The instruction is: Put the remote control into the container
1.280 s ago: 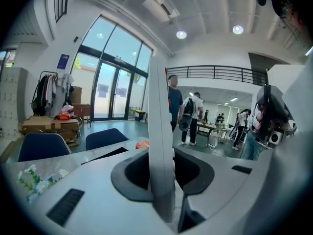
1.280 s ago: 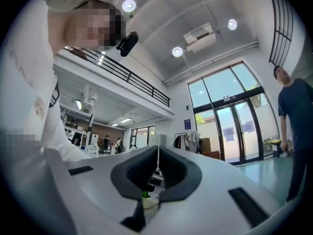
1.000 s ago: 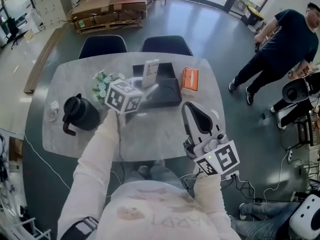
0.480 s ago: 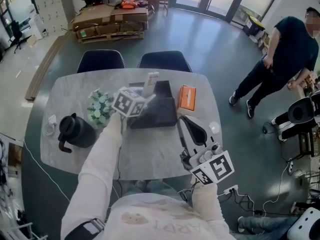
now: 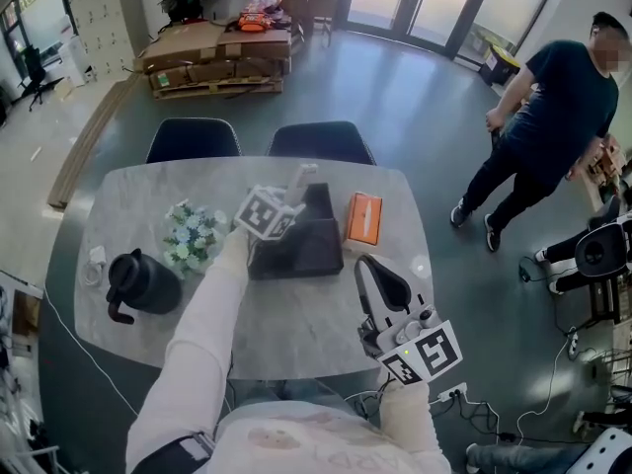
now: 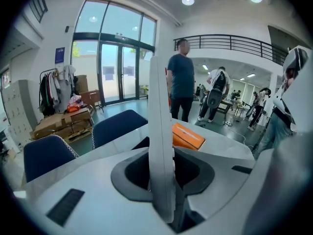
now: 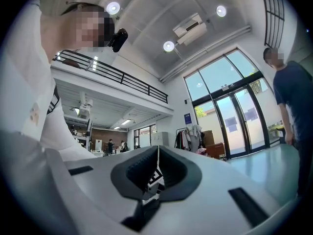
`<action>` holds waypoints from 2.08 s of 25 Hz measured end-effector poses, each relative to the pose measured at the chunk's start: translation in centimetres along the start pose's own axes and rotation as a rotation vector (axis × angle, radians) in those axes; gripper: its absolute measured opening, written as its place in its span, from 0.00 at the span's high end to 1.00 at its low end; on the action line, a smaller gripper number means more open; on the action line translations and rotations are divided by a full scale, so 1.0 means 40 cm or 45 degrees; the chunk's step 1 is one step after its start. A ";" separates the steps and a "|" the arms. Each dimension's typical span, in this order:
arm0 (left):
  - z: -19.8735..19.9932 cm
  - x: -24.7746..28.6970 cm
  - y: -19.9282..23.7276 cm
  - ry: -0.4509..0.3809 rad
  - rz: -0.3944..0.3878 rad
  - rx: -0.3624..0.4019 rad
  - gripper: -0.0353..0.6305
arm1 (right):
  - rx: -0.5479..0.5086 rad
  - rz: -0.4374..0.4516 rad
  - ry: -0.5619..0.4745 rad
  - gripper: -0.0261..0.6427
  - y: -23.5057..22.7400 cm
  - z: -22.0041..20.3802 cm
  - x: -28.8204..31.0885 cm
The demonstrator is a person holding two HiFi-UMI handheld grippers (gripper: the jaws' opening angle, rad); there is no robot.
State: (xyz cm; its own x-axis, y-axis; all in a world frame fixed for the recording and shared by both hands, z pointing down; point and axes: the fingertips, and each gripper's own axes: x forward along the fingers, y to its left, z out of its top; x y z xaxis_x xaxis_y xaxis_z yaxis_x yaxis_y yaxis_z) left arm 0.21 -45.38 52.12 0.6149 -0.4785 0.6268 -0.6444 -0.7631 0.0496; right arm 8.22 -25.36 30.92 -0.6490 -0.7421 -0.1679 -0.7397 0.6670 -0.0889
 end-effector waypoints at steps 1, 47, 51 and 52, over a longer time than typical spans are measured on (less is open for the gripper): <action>-0.003 0.011 0.007 0.012 0.007 0.000 0.79 | 0.004 -0.003 0.001 0.93 -0.007 -0.001 -0.001; -0.270 0.310 0.225 1.122 0.338 0.966 0.79 | 0.108 -0.136 0.124 0.93 -0.197 -0.137 -0.007; -0.276 0.319 0.221 1.096 0.268 0.954 0.79 | 0.118 -0.143 0.132 0.93 -0.204 -0.148 -0.004; -0.279 0.322 0.218 1.085 0.250 0.952 0.79 | 0.120 -0.144 0.133 0.93 -0.205 -0.150 -0.003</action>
State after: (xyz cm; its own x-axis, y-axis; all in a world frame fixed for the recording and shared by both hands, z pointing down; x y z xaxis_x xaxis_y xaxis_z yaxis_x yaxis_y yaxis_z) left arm -2.54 -53.37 69.30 -0.1569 -0.3857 0.9092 -0.0890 -0.9113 -0.4020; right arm 13.29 -31.14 37.54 -0.5810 -0.8124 -0.0493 -0.7923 0.5785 -0.1942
